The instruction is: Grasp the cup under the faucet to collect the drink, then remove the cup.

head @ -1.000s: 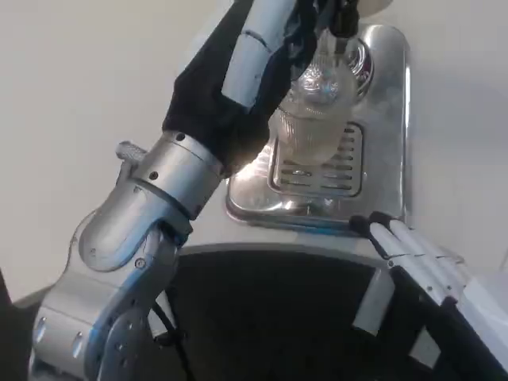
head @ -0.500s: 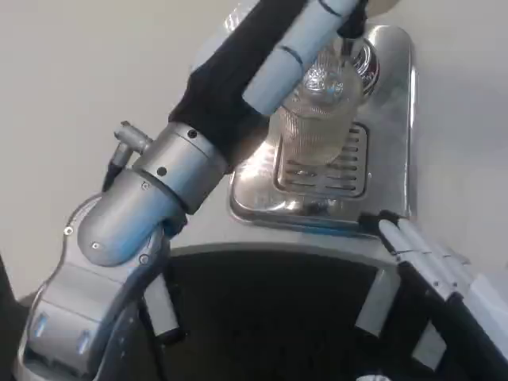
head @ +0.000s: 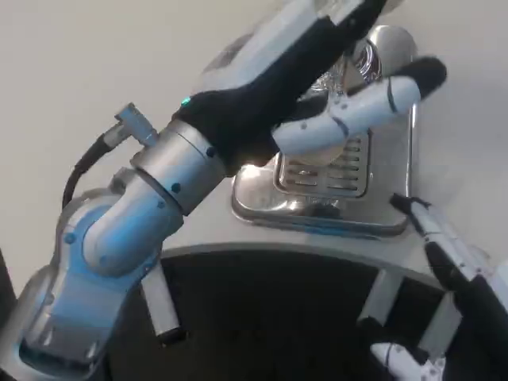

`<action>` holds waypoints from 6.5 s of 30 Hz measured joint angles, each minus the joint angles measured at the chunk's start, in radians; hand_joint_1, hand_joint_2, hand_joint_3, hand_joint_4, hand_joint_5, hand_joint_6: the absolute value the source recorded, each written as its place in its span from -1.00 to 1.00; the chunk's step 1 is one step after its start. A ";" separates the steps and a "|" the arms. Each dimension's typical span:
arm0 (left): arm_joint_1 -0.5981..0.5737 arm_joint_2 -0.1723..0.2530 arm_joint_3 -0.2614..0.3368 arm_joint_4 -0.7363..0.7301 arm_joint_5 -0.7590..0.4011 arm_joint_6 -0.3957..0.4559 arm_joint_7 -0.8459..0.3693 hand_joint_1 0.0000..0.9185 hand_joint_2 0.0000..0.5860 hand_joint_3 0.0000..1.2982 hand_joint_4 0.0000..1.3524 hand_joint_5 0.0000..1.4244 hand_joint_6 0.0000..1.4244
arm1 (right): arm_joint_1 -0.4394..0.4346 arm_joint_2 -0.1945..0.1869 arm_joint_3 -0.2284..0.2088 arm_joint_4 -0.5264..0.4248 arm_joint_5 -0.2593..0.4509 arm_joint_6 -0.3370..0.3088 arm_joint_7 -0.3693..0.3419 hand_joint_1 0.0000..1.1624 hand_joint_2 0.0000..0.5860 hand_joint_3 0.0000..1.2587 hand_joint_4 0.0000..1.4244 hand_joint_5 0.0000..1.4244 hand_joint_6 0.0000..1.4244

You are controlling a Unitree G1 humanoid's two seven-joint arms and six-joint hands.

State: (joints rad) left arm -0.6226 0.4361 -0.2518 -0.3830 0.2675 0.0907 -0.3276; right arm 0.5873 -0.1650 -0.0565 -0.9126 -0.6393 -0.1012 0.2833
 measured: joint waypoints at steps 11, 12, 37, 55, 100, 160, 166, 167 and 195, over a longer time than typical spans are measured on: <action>0.038 0.029 0.004 0.033 0.119 -0.163 0.010 -1.00 -0.08 -1.00 -1.00 -1.00 -1.00 | -0.064 0.075 0.039 -0.037 -0.004 0.138 -0.001 -0.09 -0.21 -1.00 -1.00 -0.98 -0.87; 0.039 0.029 0.005 0.036 0.124 -0.170 0.011 -1.00 -0.08 -1.00 -1.00 -1.00 -1.00 | -0.076 0.080 0.044 -0.037 -0.008 0.149 -0.001 -0.09 -0.22 -1.00 -1.00 -0.98 -0.87; 0.078 0.010 0.004 0.031 0.216 -0.217 0.033 -1.00 -0.07 -1.00 -1.00 -1.00 -1.00 | -0.442 0.147 0.077 0.182 -0.052 0.385 -0.143 0.98 -0.32 -1.00 -1.00 -1.00 -0.78; 0.104 -0.003 0.006 0.022 0.274 -0.225 0.066 -1.00 -0.09 -1.00 -1.00 -1.00 -1.00 | -0.571 0.177 0.138 0.366 -0.038 0.385 -0.306 0.96 -0.33 -1.00 -1.00 -1.00 -0.75; 0.485 -0.220 0.352 0.205 -0.039 -0.243 0.341 -1.00 -0.13 -1.00 -1.00 -1.00 -1.00 | -0.832 0.161 0.175 0.629 0.159 0.388 -0.324 0.78 -0.30 -1.00 -1.00 -0.96 -0.77; 0.535 -0.228 0.367 0.214 -0.069 -0.225 0.350 -1.00 -0.11 -1.00 -1.00 -1.00 -1.00 | -1.113 0.217 0.223 0.971 0.198 0.367 -0.529 1.00 -0.03 -0.20 -0.35 -0.20 0.13; 0.535 -0.228 0.385 0.214 -0.070 -0.217 0.350 -1.00 -0.13 -1.00 -1.00 -0.99 -1.00 | -1.148 0.245 0.234 1.026 0.133 0.381 -0.642 1.00 -0.04 -0.04 -0.18 -0.05 0.31; 0.536 -0.228 0.386 0.214 -0.071 -0.217 0.350 -1.00 -0.13 -1.00 -1.00 -0.99 -1.00 | -1.151 0.245 0.234 1.029 0.132 0.381 -0.647 1.00 -0.03 -0.02 -0.18 -0.04 0.32; 0.550 -0.194 0.359 0.266 -0.008 -0.249 0.351 -1.00 -0.16 -1.00 -1.00 -0.98 -1.00 | -1.082 0.192 0.269 0.951 0.117 0.360 -0.614 1.00 -0.10 0.22 0.09 0.14 0.52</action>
State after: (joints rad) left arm -0.0723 0.2425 0.1070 -0.1167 0.2598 -0.1580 0.0231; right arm -0.4948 0.0272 0.2122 0.0382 -0.5219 0.2590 -0.3305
